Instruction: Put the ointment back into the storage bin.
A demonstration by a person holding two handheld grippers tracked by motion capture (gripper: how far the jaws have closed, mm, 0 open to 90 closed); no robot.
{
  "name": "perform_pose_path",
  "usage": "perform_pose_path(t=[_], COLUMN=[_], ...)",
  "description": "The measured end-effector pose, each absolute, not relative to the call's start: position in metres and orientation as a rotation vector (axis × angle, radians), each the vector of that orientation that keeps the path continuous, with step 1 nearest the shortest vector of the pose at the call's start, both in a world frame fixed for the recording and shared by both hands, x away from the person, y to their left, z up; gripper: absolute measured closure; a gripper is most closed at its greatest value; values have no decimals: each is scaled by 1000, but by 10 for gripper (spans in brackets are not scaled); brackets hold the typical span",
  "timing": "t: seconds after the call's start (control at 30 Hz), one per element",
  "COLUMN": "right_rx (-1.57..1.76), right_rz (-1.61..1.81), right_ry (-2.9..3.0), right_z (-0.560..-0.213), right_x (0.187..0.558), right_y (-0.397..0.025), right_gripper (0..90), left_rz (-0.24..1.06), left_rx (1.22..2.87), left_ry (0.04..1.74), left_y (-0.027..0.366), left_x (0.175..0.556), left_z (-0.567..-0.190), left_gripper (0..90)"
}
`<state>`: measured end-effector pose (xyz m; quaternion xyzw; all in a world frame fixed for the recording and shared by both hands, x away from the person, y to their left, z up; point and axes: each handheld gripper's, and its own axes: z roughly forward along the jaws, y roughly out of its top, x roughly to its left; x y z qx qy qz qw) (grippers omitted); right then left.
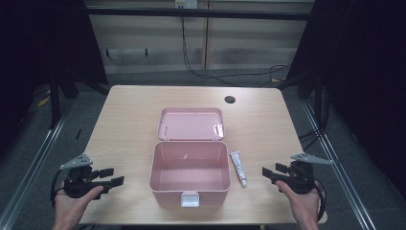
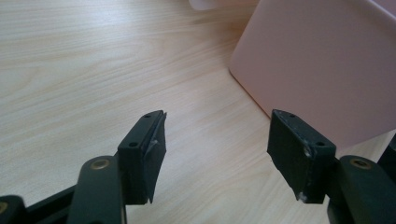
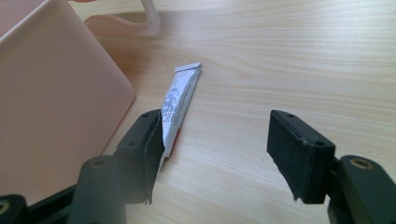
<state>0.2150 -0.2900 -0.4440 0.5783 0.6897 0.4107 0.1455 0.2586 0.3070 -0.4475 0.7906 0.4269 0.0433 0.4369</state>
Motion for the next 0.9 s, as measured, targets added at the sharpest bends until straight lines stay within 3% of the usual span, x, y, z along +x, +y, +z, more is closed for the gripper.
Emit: perform_pose_path(t=[0.57,0.9], right_rx=[1593,1559], right_rz=[1219,1182], right_ry=[2017,2091], right_z=[-434,-416], right_x=[217,227], right_y=[-282,-277], right_gripper=[513,547], left_rz=[103,96], left_rx=[1968,1962], left_ry=[1052,1059], left_y=[306,307], left_x=[256,257], left_z=[-445,-446], left_gripper=[365,365])
